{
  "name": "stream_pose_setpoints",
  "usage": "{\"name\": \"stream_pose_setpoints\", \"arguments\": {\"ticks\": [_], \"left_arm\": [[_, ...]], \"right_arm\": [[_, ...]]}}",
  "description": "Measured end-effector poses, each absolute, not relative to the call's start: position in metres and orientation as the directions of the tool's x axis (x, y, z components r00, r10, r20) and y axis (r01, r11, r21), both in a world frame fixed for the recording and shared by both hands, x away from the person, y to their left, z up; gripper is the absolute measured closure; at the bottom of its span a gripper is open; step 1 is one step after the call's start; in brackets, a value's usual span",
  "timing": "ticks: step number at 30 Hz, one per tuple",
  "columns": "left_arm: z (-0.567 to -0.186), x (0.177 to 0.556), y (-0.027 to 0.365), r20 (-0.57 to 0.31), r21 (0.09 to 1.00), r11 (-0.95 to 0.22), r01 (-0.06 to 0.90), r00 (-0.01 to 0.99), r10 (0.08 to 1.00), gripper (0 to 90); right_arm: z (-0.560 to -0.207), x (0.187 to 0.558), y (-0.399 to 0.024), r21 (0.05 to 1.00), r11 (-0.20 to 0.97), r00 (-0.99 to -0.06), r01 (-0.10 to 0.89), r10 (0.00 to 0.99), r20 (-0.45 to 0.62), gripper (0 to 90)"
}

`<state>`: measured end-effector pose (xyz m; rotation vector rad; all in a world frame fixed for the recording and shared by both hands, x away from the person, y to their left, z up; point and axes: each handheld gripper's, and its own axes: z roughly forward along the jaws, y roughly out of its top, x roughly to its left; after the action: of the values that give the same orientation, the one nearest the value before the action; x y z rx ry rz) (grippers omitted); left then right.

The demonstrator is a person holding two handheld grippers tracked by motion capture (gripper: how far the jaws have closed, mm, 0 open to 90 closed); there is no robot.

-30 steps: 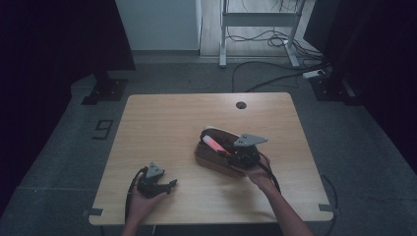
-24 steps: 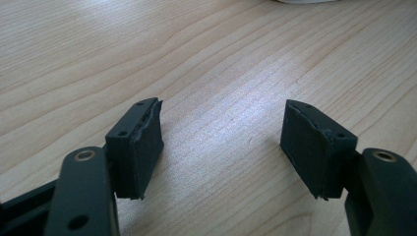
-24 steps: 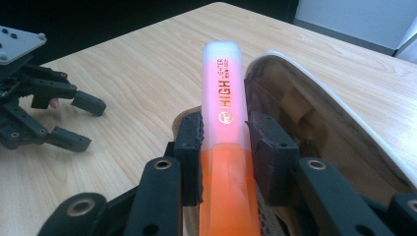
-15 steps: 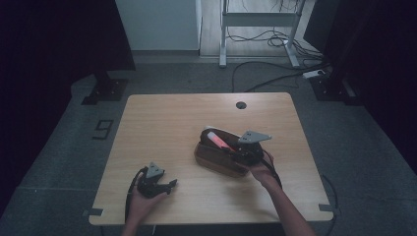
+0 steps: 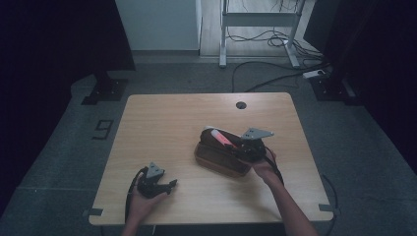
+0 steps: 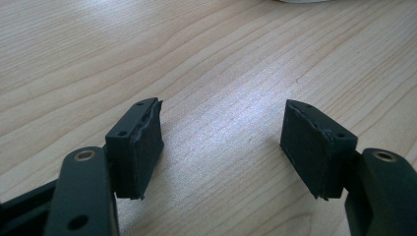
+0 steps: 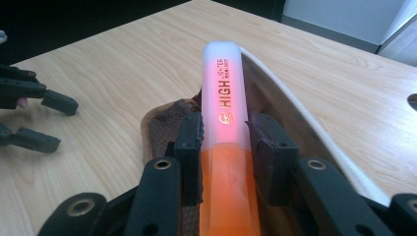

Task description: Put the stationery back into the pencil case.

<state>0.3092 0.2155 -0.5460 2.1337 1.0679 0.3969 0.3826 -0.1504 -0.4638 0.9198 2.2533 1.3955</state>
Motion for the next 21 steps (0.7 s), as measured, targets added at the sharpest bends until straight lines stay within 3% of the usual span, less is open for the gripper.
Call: {"name": "stream_pose_setpoints", "arguments": {"ticks": [21], "left_arm": [[-0.546,0.309,0.215,-0.039,0.711,-0.408,0.573,0.611,0.791,32.0]], "right_arm": [[-0.459,0.394,-0.158,0.887,0.312,-0.731,0.342,0.681,0.043,65.6]]}}
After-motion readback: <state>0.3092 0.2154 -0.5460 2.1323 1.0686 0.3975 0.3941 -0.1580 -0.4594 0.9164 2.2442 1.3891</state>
